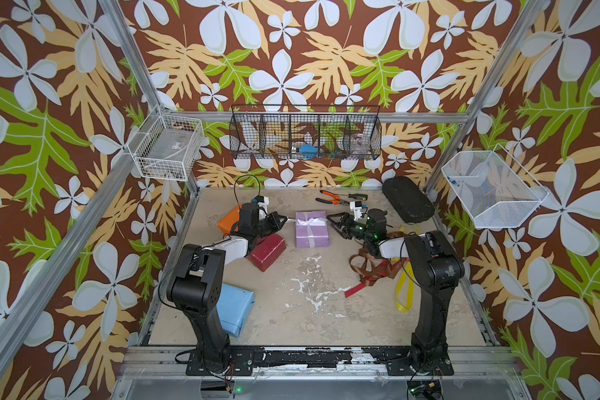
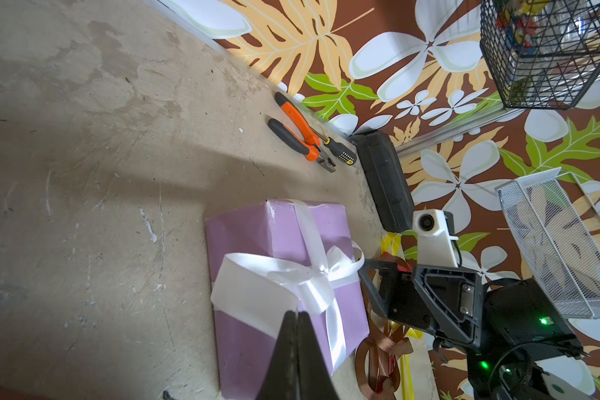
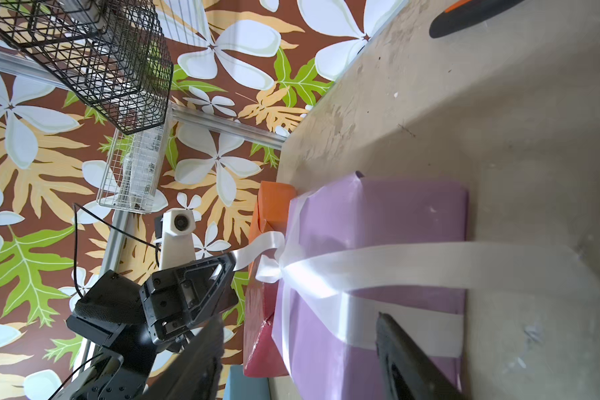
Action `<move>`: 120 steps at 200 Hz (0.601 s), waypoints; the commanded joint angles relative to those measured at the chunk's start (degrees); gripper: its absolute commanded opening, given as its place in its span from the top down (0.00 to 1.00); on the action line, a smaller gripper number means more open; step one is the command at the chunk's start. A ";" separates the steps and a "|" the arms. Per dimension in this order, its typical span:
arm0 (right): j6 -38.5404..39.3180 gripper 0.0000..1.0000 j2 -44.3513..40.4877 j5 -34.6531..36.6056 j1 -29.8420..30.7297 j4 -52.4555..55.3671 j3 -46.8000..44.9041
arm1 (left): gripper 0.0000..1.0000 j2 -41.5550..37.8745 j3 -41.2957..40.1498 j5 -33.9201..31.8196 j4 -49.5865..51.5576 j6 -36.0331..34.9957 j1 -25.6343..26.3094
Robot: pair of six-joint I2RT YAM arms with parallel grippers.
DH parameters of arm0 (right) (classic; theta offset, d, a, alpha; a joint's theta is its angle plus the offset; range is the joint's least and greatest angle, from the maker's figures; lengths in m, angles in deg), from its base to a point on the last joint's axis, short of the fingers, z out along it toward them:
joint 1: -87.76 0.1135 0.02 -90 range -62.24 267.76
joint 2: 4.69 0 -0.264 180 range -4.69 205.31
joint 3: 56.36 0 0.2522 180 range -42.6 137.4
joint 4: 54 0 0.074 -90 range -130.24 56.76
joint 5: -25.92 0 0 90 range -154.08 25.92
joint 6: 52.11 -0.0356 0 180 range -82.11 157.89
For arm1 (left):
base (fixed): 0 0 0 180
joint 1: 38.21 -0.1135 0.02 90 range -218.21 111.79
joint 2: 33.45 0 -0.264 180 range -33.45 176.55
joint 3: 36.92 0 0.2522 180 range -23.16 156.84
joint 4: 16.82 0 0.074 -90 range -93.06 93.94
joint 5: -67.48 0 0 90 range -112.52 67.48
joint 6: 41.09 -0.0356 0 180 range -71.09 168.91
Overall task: Untie the ribbon bows on the gift boxes
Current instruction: Untie the ribbon from the gift box.
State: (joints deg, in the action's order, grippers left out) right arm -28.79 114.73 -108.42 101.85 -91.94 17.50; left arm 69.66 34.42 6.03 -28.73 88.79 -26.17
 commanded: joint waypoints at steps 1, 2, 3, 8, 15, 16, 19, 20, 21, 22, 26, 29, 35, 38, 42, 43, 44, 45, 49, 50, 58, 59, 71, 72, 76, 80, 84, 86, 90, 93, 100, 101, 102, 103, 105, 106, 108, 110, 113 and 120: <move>-3.02 0.30 1.22 2.62 0.32 -3.59 1.18 | 1.00 -0.54 0.04 0.07 -0.44 -0.94 -0.07; -3.07 0.30 1.28 2.74 0.33 -3.41 1.22 | 1.00 -0.54 0.06 0.08 -0.43 -0.90 -0.03; -3.09 0.30 1.31 2.88 0.33 -3.32 1.28 | 1.00 -0.54 0.07 0.05 -0.43 -0.92 -0.05; -3.34 0.30 1.70 3.36 0.28 -2.98 1.63 | 1.00 -0.59 0.03 0.13 -0.43 -0.94 -0.04; -3.77 0.30 2.31 3.49 0.33 -3.37 2.09 | 1.00 -0.63 0.11 0.14 -0.32 -0.92 -0.05; -3.88 0.30 2.36 3.52 0.37 -3.52 2.16 | 1.00 -0.63 0.14 0.12 -0.29 -0.93 -0.07; -4.13 0.31 2.57 3.61 0.41 -3.76 2.35 | 1.00 -0.63 0.16 0.16 -0.25 -0.92 -0.08; -4.19 0.30 2.66 3.67 0.41 -3.85 2.42 | 1.00 -0.72 0.16 0.13 -0.21 -0.97 -0.03; -4.27 0.30 2.71 3.70 0.41 -3.93 2.45 | 1.00 -0.72 0.16 0.11 -0.19 -1.00 -0.06; -4.35 0.31 2.86 3.80 0.41 -3.98 2.55 | 1.00 -0.72 0.16 0.10 -0.18 -1.02 -0.02; -4.65 0.31 3.21 4.18 0.42 -4.05 2.92 | 1.00 -0.72 0.16 0.14 -0.21 -1.03 -0.02; -4.88 0.31 3.58 4.41 0.42 -4.02 3.20 | 1.00 -0.79 0.15 0.12 -0.21 -1.02 -0.07; -5.41 0.33 4.28 4.63 0.41 -3.94 3.93 | 1.00 -0.81 0.16 0.07 -0.21 -0.99 -0.07; -5.88 0.33 4.64 4.73 0.40 -4.09 4.20 | 1.00 -0.81 0.14 0.05 -0.22 -1.00 -0.06; -6.39 0.35 5.08 4.95 0.35 -4.58 4.46 | 1.00 -0.74 0.16 0.09 -0.24 -0.89 -0.01; -6.46 0.36 5.15 5.00 0.38 -4.74 4.53 | 1.00 -0.73 0.11 0.05 -0.20 -0.87 0.00; -6.59 0.36 5.22 5.11 0.40 -4.91 4.56 | 1.00 -0.77 0.14 0.12 -0.19 -0.91 -0.04; -6.65 0.37 5.31 5.21 0.41 -4.99 4.62 | 1.00 -0.79 0.15 0.15 -0.18 -0.88 -0.06; -6.79 0.39 5.53 5.61 0.39 -5.07 4.80 | 1.00 -0.79 0.14 0.15 -0.19 -0.89 -0.03; -6.84 0.39 5.59 5.68 0.40 -5.07 4.83 | 1.00 -0.75 0.11 0.17 -0.18 -0.92 -0.06; -6.73 0.43 5.95 6.97 0.42 -4.06 5.18 | 1.00 -0.80 0.01 0.18 -0.16 -0.96 -0.07; -6.68 0.43 5.98 7.29 0.42 -3.87 5.19 | 1.00 -0.80 0.04 0.18 -0.12 -0.95 -0.07; -6.29 0.53 6.54 9.35 0.36 -2.86 5.77 | 1.00 -0.90 -0.08 0.13 -0.11 -1.03 -0.01; -6.32 0.55 6.63 9.44 0.34 -2.91 5.80 | 1.00 -0.94 -0.09 0.13 -0.09 -0.99 0.00; -6.47 0.60 6.89 9.65 0.34 -3.43 6.02 | 1.00 -0.90 -0.10 0.17 -0.09 -1.06 0.00; -6.92 0.65 7.31 9.70 0.33 -4.03 6.33 | 1.00 -0.89 -0.10 0.13 -0.14 -1.11 -0.01; -7.77 0.73 7.76 9.61 0.33 -4.89 6.64 | 1.00 -0.89 -0.10 0.15 -0.13 -1.12 0.00; -8.12 0.77 7.96 9.62 0.33 -5.23 6.77 | 1.00 -0.89 -0.10 0.09 -0.16 -1.12 -0.06; -8.68 0.88 8.29 9.54 0.33 -5.92 7.06 | 1.00 -0.89 -0.01 0.04 -0.14 -1.12 -0.03; -9.04 0.99 8.48 9.58 0.33 -6.48 7.17 | 1.00 -0.89 0.05 0.08 -0.12 -1.12 -0.07; -9.68 1.00 8.51 9.89 0.33 -7.55 6.90 | 1.00 -0.81 0.07 0.06 -0.13 -1.07 -0.06; -9.82 1.00 8.49 9.93 0.28 -7.76 6.80 | 1.00 -0.81 0.07 0.08 -0.15 -1.10 -0.02; -9.89 1.00 8.43 10.04 0.31 -7.96 6.71 | 1.00 -0.76 0.03 0.09 -0.11 -1.11 -0.01; -9.97 1.00 8.36 10.14 0.27 -8.14 6.57 | 1.00 -0.74 0.01 0.09 -0.10 -1.11 0.00; -10.01 1.00 8.20 10.25 0.25 -8.41 6.36 | 1.00 -0.72 0.06 0.10 -0.11 -1.12 -0.04; -10.03 1.00 8.11 10.29 0.24 -8.55 6.22 | 1.00 -0.72 0.02 0.10 -0.09 -1.12 -0.06; -10.05 1.00 7.89 10.31 0.24 -8.65 5.97 | 1.00 -0.72 0.06 0.03 -0.11 -1.12 -0.03; -10.01 1.00 7.64 10.98 0.24 -8.67 5.70 | 1.00 -0.72 0.05 0.08 -0.07 -1.12 -0.07; -9.74 1.00 7.26 11.91 0.16 -8.61 5.32 | 1.00 -0.72 -0.08 0.04 -0.08 -1.18 -0.02; -8.88 1.00 6.24 12.75 0.02 -7.99 4.53 | 1.00 -0.72 -0.10 0.01 -0.08 -1.19 -0.01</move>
State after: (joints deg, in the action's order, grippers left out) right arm -37.12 122.88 -99.46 102.17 -96.16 23.55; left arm 69.37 34.42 6.14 -28.54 88.53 -26.17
